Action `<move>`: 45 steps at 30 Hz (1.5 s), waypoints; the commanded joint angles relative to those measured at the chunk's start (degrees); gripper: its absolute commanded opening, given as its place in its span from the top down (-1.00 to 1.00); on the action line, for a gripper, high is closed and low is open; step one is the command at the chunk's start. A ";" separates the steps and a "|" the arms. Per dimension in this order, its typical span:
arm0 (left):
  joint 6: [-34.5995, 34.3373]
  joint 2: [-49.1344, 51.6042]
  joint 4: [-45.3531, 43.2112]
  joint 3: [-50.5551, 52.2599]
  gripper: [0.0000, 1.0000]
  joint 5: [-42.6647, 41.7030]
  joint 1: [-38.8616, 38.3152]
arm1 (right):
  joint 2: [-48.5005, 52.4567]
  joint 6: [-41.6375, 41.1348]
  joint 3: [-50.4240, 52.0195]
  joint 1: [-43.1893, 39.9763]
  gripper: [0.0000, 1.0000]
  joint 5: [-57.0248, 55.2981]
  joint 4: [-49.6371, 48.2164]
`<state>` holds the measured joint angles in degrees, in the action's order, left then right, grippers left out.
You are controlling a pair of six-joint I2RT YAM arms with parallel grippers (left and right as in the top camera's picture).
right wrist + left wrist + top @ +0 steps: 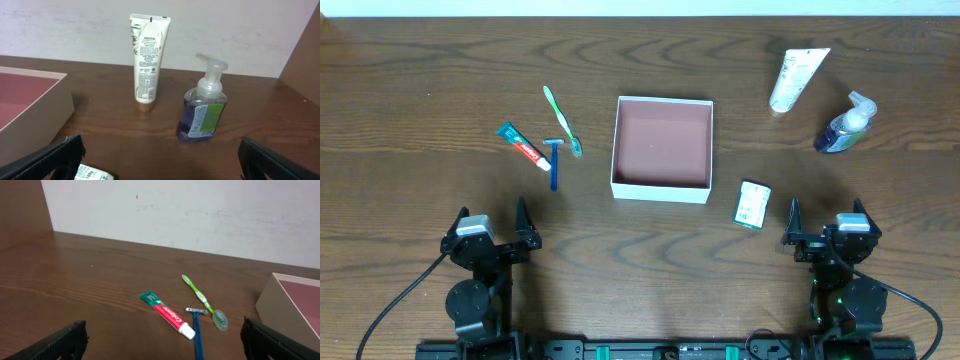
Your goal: Pack container
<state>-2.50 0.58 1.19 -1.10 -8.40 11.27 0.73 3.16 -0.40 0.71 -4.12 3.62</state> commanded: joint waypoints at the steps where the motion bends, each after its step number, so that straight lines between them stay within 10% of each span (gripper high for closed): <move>1: 1.01 -0.35 2.19 0.87 -0.96 -0.61 0.35 | -0.20 -0.87 0.09 -0.37 -0.98 -0.28 0.00; 15: 1.01 -0.35 2.19 0.87 -0.96 -0.59 0.35 | 3.80 -8.02 -10.40 -0.39 -0.98 7.48 -8.76; 23: 1.01 -0.35 2.19 0.87 -0.96 -0.61 0.35 | 30.93 -4.57 -38.80 -0.39 -0.98 10.84 -0.94; 32: 1.01 -0.35 2.19 0.87 -0.96 -0.61 0.35 | 66.29 0.33 -85.29 -0.39 -0.98 19.15 32.54; 45: 1.01 -0.35 2.19 0.87 -0.96 -0.61 0.35 | 82.86 10.62 -92.70 -6.43 -0.88 11.04 31.91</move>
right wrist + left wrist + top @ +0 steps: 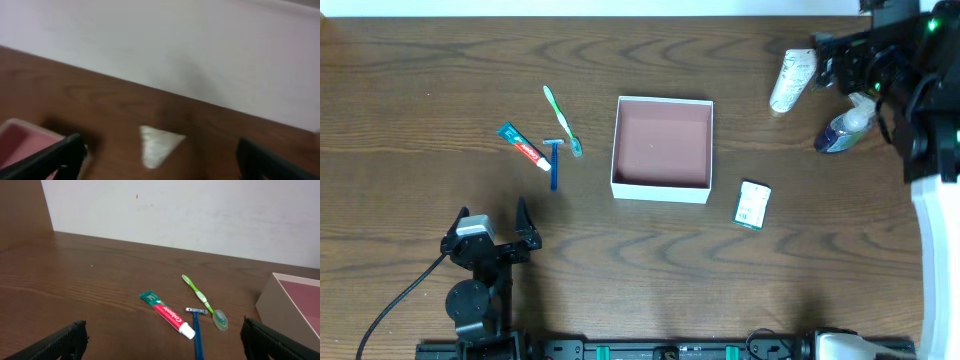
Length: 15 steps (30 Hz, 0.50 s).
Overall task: Pack container
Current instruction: 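Reach the right gripper to the white lotion tube and grasp it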
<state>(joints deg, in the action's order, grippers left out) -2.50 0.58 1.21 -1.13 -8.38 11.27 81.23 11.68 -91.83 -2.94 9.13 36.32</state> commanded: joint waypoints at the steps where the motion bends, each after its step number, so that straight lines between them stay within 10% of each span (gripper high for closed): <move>1: 1.01 -0.35 2.16 0.90 -0.96 -0.63 0.35 | 3.72 2.12 -1.27 -3.91 -0.87 -1.79 -1.60; 15: 1.01 -0.35 2.16 0.90 -0.96 -0.63 0.35 | 16.28 6.19 -1.27 -7.67 -0.97 18.32 -5.55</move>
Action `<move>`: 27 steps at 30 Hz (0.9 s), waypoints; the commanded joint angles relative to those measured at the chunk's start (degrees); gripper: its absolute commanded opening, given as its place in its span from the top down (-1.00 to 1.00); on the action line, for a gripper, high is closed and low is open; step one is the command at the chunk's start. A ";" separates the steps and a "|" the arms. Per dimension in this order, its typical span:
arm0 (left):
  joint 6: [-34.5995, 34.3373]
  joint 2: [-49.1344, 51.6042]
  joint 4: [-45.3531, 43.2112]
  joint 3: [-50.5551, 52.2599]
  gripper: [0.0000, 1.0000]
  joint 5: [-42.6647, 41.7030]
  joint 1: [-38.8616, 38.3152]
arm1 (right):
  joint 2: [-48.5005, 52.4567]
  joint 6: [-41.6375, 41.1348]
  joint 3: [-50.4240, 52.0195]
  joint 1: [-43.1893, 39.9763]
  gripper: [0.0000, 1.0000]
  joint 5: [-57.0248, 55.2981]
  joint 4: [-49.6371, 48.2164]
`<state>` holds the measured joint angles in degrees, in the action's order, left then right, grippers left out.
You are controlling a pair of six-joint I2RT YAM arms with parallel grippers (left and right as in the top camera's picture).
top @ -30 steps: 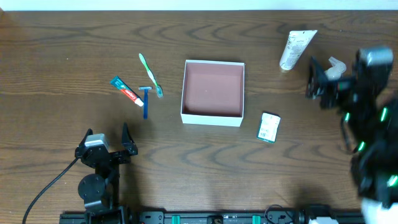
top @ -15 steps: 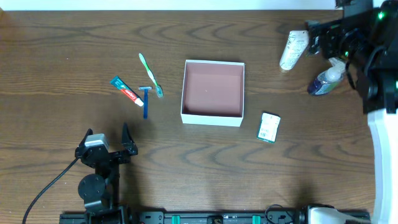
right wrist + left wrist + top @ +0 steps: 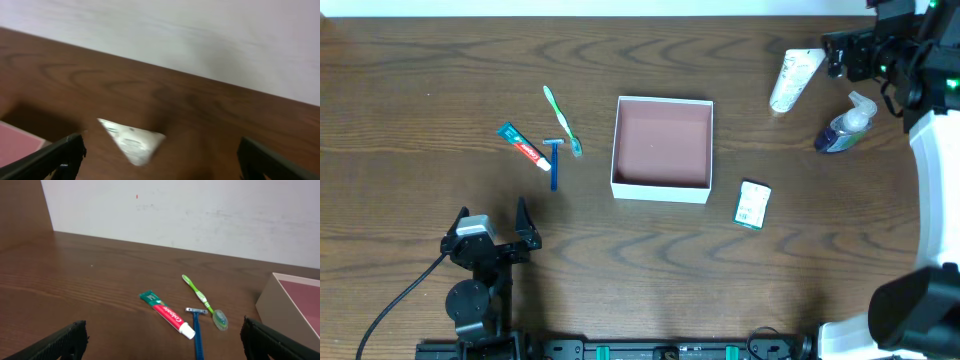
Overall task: Pack container
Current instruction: 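Reach the right gripper to the white lotion tube and grasp it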
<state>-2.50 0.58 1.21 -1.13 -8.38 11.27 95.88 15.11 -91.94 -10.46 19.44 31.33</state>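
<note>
The container is a white box with a pink inside (image 3: 660,150), open at the table's middle; its corner also shows as the box (image 3: 295,300). Left of it lie a green toothbrush (image 3: 562,118), a toothpaste tube (image 3: 523,146) and a blue razor (image 3: 555,163). A green-and-white soap packet (image 3: 752,204) lies to the right of the box. At the far right are a white tube (image 3: 795,78) and a blue pump bottle (image 3: 845,125). My right gripper (image 3: 836,56) hangs open beside the tube (image 3: 132,140). My left gripper (image 3: 492,218) sits open at the front left.
A white wall borders the table's far edge, close behind the tube and the right arm. The right arm reaches up along the table's right side (image 3: 935,180). In the left wrist view the toothpaste (image 3: 167,314), razor (image 3: 197,330) and toothbrush (image 3: 202,300) lie ahead.
My right gripper has shifted slightly to the right at the far right corner, and the white tube now shows larger and further left in its view. The left arm has not moved.
Both grippers first rested open at the front edge, the right one near the soap packet with the tube and bottle ahead of it. Then the right arm was at the far right corner over the tube and bottle. It stays there now, open.
</note>
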 commanded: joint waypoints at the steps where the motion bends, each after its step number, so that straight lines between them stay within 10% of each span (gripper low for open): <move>1: 1.01 -0.35 2.16 0.90 -0.96 -0.63 0.35 | 2.21 2.95 -1.16 -0.15 -0.98 8.72 -0.79; 27: 1.01 -0.35 2.16 0.90 -0.96 -0.63 0.35 | 10.25 4.50 -1.14 -0.20 -0.93 13.79 -2.34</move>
<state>-2.50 0.58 1.23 -1.13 -8.38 11.27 105.41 18.17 -91.94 -10.48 31.20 28.75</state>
